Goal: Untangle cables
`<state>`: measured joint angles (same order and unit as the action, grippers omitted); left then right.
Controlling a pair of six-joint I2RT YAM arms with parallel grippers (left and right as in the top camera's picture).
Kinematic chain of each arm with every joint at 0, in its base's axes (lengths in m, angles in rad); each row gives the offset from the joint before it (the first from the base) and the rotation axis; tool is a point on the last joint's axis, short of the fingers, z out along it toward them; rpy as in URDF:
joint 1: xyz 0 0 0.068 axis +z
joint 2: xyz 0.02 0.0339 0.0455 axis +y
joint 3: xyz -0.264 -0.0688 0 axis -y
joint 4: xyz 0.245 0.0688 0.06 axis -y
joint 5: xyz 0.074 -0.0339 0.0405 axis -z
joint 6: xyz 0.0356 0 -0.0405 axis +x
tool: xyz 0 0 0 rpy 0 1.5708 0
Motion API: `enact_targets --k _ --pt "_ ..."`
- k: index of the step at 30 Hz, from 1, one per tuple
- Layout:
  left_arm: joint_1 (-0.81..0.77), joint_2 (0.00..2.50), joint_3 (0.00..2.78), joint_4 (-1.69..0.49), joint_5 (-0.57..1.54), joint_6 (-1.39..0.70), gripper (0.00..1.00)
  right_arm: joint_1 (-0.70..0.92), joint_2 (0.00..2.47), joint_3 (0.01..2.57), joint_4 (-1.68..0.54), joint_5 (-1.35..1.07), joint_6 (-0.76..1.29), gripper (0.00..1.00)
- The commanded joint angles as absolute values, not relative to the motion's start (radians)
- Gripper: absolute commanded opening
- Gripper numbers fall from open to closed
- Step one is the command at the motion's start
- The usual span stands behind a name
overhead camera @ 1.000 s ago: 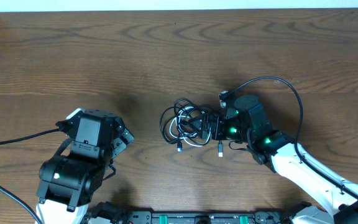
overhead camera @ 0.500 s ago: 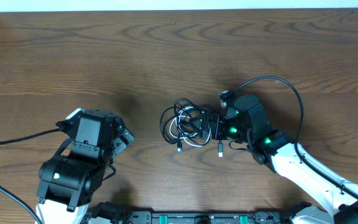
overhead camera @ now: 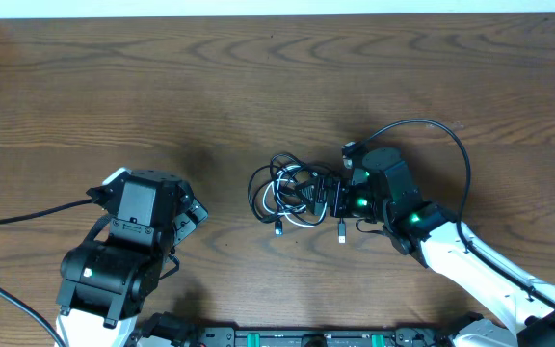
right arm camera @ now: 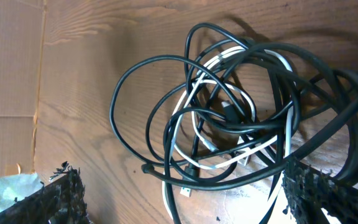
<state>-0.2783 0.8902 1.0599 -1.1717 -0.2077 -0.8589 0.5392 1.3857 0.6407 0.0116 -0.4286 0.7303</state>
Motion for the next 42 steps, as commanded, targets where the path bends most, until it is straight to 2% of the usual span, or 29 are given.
enact_targets --k 1,15,27,42 --pt "-0.274 0.894 1.051 -1.177 -0.210 -0.843 0.98 0.544 1.387 0.658 0.003 -0.417 0.717 0.99" --pt "-0.274 0.894 1.051 -1.177 -0.210 -0.843 0.98 0.539 1.388 0.673 -0.005 -0.360 0.687 0.99" --pt "-0.274 0.894 1.051 -1.177 -0.210 -0.843 0.98 0.522 1.388 0.970 -0.384 -0.271 0.551 0.99" --pt "-0.274 0.894 1.051 -1.177 -0.210 -0.843 0.98 0.523 1.388 1.151 -0.538 -0.202 0.485 0.99"
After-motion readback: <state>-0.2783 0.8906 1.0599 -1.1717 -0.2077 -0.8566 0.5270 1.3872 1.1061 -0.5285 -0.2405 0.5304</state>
